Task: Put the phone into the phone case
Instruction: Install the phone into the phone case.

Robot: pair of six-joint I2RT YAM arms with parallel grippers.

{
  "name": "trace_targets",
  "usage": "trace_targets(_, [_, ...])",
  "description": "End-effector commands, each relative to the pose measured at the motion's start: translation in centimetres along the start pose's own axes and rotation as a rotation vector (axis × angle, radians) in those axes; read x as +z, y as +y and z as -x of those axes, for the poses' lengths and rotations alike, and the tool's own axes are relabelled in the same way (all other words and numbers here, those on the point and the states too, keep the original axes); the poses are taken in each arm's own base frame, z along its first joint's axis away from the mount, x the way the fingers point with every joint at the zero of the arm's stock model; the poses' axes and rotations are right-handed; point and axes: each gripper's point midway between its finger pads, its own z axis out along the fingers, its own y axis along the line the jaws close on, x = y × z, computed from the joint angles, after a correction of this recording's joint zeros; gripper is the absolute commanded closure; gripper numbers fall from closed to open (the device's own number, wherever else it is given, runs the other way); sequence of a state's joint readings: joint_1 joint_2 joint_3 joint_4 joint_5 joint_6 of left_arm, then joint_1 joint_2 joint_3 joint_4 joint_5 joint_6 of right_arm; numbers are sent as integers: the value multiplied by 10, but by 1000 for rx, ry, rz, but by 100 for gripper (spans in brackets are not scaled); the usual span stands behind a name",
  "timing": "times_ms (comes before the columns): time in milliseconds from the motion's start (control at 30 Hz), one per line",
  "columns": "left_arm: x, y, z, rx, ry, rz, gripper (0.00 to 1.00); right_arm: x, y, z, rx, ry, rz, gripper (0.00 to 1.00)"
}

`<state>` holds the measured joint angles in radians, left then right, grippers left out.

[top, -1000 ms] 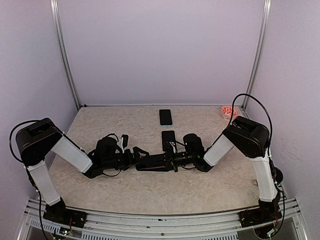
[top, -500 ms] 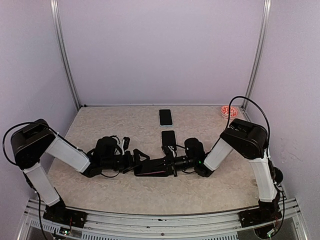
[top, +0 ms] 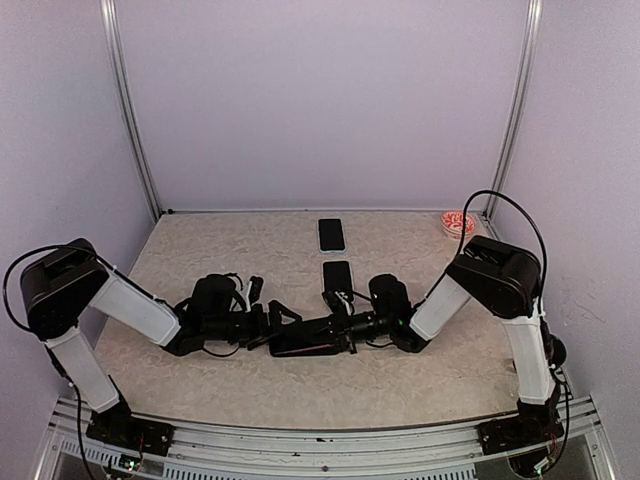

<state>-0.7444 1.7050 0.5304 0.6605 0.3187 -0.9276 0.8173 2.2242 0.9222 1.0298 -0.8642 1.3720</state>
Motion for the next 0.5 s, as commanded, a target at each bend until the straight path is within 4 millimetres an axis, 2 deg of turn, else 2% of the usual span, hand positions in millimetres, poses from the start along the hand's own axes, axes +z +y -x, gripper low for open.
trace_targets(0, [-11, -73, 10, 70, -3, -224, 1, 1, 38, -3, -127, -7, 78, 100])
trace_targets(267, [-28, -106, 19, 95, -40, -304, 2, -10, 66, 2, -208, -58, 141, 100])
trace_targets(467, [-35, -119, 25, 102, -59, -314, 6, -16, 76, 4, -254, -83, 149, 100])
